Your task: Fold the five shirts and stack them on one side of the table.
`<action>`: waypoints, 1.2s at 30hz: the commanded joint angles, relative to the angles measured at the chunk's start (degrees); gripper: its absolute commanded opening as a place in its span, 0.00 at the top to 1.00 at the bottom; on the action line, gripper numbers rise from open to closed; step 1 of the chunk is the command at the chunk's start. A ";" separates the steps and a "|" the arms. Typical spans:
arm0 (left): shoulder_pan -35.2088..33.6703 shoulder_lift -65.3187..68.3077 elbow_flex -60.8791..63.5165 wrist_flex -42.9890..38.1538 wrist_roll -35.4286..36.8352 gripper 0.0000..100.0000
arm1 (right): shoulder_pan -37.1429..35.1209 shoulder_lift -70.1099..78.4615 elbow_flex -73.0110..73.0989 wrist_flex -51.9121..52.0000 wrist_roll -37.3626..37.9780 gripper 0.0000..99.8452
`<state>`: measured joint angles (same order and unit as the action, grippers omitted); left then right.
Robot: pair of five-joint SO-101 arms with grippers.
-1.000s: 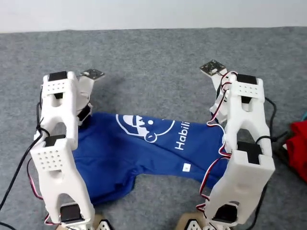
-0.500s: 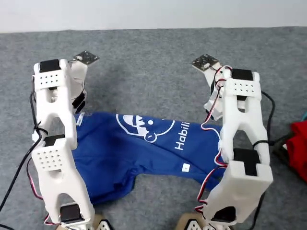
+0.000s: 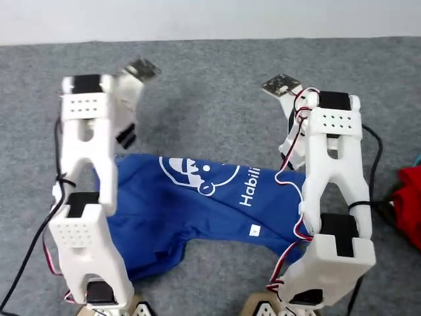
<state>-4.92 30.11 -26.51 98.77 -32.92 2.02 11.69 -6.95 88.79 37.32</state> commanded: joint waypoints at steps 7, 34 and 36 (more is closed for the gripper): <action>4.84 2.73 13.58 -6.95 0.00 0.94 | -3.65 6.55 0.44 -2.59 -2.02 0.99; 3.87 6.77 -2.86 1.58 0.00 0.98 | -0.13 35.12 -27.08 -9.54 0.53 0.99; 3.87 6.77 -3.91 1.58 0.09 0.98 | -0.13 34.95 -27.25 -9.45 0.53 0.99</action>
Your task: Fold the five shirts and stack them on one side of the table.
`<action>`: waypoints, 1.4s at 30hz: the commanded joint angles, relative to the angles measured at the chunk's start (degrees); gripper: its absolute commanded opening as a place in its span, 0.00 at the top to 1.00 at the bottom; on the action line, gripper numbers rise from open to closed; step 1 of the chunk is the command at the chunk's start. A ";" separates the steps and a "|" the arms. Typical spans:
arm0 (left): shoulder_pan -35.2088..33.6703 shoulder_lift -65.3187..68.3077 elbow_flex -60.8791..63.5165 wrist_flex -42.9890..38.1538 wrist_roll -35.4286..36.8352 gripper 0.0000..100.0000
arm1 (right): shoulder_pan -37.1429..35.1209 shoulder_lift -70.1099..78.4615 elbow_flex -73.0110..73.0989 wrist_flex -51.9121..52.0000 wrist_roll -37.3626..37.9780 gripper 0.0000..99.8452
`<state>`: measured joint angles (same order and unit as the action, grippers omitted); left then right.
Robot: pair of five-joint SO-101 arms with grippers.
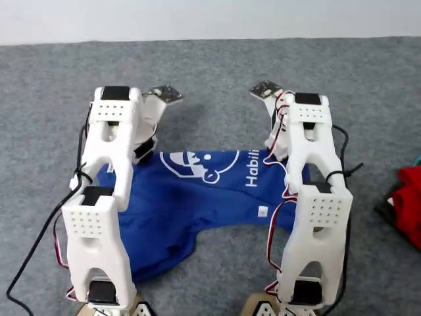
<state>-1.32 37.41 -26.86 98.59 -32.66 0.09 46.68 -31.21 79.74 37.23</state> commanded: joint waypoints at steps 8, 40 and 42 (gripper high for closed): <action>2.37 -8.88 -2.59 1.76 -0.18 0.98 | 0.92 -6.73 -2.99 3.82 0.44 0.99; 12.40 -36.75 35.38 0.88 -2.20 0.98 | 4.35 0.04 0.70 7.96 0.62 0.99; 10.20 -36.75 35.21 0.70 -2.20 0.98 | 5.58 0.84 0.44 5.41 0.62 0.99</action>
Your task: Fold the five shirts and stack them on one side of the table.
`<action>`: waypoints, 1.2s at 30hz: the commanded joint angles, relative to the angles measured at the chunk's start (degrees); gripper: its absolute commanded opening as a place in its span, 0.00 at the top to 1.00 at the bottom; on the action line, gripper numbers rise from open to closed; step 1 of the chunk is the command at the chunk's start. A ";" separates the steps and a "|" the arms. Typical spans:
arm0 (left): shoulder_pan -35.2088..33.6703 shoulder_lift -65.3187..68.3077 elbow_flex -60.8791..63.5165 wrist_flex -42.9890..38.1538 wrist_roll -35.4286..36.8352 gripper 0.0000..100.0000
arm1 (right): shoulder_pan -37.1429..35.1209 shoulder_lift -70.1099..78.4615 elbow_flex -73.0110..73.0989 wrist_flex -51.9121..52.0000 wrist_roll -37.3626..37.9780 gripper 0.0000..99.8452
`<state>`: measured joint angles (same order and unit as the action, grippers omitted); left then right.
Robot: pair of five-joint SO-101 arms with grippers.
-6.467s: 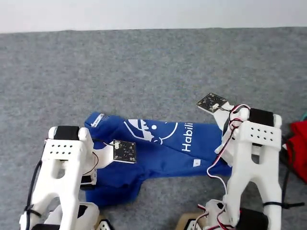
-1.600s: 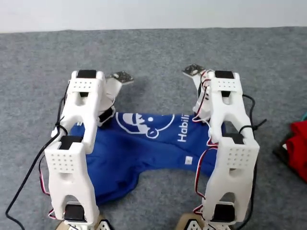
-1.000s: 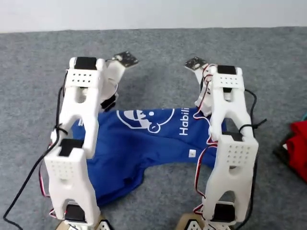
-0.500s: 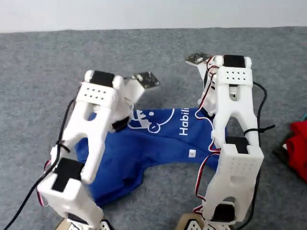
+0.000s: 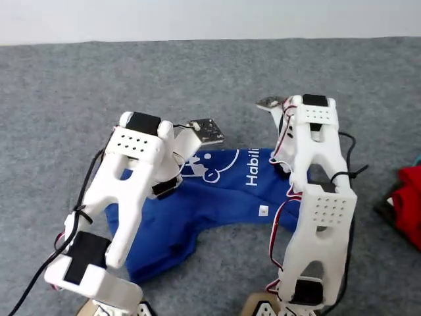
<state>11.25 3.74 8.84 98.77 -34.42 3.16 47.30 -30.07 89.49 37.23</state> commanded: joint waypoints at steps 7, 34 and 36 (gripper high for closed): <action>-4.66 -3.08 -0.22 0.79 -2.46 0.98 | 3.03 2.33 -11.25 -4.88 0.62 0.99; -4.22 -2.64 13.58 1.41 -10.90 0.98 | -1.19 -12.44 -3.34 12.26 -1.93 0.99; -4.22 -2.37 14.81 0.88 -10.90 0.98 | -1.10 -11.03 -1.76 10.42 -1.93 0.99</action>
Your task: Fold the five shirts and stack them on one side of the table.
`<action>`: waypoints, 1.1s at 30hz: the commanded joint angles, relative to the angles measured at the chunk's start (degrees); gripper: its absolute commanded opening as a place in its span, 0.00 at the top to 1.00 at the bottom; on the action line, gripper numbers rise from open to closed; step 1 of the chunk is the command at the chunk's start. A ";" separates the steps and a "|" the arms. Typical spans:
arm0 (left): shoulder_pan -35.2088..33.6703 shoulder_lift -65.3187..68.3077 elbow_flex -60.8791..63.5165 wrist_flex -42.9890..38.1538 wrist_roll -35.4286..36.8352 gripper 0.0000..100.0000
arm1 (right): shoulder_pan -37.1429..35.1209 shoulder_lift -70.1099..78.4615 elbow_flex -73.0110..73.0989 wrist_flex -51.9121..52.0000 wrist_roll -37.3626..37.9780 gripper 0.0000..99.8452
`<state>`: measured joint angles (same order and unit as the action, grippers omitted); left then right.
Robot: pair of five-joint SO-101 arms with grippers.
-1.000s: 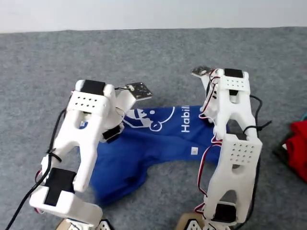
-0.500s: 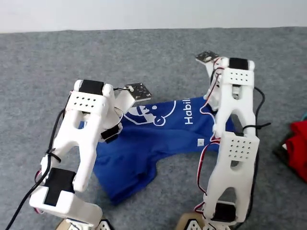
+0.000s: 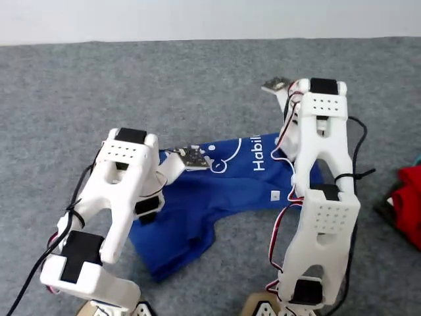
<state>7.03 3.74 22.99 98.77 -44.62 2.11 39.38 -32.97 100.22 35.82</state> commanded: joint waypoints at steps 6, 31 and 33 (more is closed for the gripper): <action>-0.09 2.29 4.62 0.26 -2.46 0.98 | -0.04 4.35 1.23 -7.43 -0.53 0.99; 0.09 6.95 8.75 0.09 -6.15 0.98 | 3.38 7.87 -12.92 -20.00 -0.88 0.99; 0.09 6.68 8.75 0.09 -6.15 0.98 | 3.30 7.69 -13.98 -17.71 -0.88 0.99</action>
<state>7.03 10.59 31.87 98.68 -50.33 5.10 48.09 -43.08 80.62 35.56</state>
